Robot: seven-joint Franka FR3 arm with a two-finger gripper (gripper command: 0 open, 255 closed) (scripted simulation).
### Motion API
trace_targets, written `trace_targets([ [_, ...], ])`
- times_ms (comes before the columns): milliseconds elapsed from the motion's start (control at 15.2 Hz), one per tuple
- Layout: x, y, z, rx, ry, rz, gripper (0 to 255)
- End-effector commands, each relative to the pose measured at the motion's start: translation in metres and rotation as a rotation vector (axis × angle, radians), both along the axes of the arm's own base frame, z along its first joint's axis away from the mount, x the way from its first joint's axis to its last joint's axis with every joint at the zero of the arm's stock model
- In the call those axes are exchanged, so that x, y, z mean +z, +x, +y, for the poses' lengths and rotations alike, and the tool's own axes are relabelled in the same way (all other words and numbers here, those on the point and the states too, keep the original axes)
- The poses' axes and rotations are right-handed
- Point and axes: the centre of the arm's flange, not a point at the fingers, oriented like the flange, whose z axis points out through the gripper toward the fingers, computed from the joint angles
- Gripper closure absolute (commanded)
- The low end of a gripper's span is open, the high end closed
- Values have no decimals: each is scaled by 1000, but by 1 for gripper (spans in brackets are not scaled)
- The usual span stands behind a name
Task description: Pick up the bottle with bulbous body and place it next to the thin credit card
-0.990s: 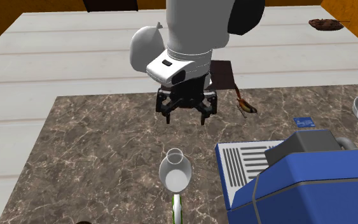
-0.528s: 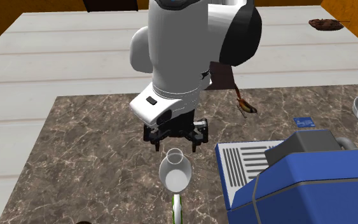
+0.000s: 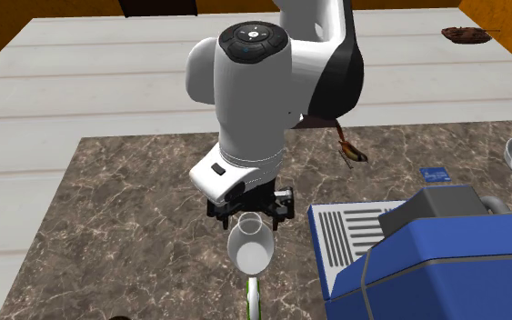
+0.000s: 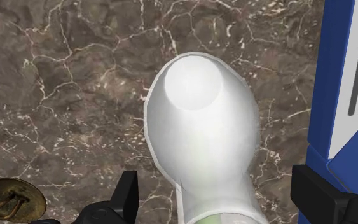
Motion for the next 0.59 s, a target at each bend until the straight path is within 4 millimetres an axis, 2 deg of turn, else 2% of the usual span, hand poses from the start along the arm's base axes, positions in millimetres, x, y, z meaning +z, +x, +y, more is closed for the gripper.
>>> trace_targets([
  [0, -1, 1, 0, 0, 0, -1, 0],
  [330, -1, 0, 0, 0, 0, 0, 0],
  [396, -1, 0, 0, 0, 0, 0, 255],
  [528, -1, 0, 0, 0, 0, 0, 255],
])
